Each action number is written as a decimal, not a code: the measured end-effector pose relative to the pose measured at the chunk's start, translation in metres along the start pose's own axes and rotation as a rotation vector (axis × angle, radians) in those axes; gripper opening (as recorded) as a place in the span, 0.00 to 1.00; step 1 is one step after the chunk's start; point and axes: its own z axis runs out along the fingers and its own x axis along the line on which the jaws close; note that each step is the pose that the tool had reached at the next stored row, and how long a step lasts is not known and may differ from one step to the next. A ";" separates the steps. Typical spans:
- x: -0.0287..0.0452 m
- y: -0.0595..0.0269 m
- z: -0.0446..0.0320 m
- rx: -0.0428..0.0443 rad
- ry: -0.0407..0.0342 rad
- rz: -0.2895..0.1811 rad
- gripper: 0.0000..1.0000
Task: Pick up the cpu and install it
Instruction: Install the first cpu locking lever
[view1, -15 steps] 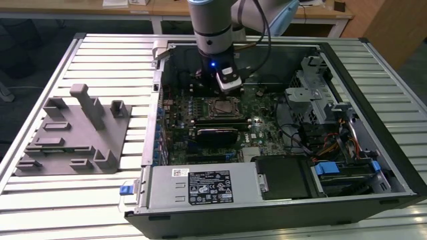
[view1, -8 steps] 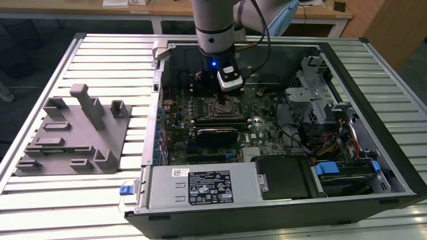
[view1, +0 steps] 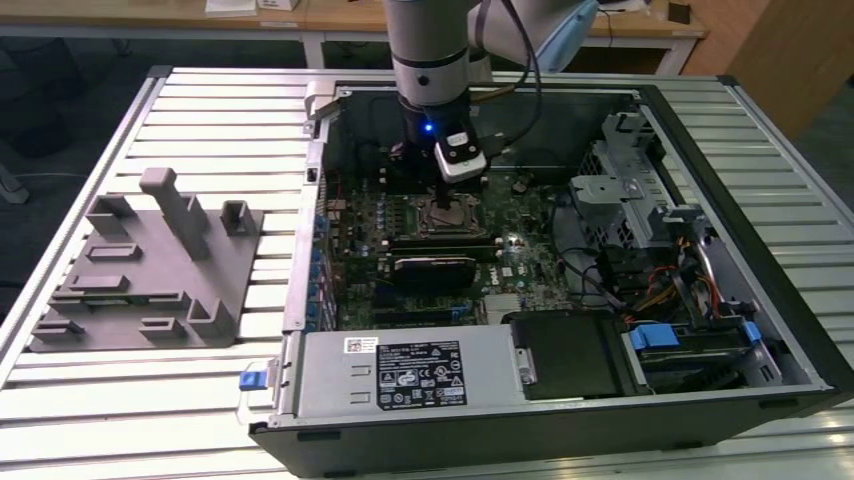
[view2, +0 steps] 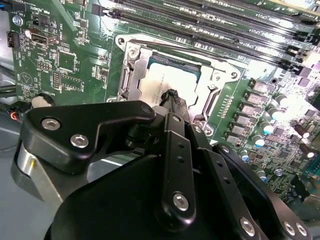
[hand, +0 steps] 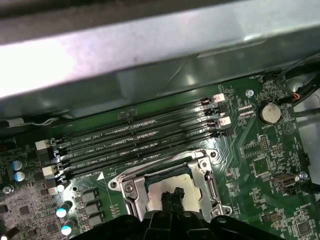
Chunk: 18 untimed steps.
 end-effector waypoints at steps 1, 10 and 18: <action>-0.0017 0.0005 0.0002 0.0017 0.0058 0.000 0.11; -0.0132 0.0024 0.0034 0.0177 0.0671 -0.002 0.11; -0.0134 0.0024 0.0035 0.0060 0.0733 -0.031 0.11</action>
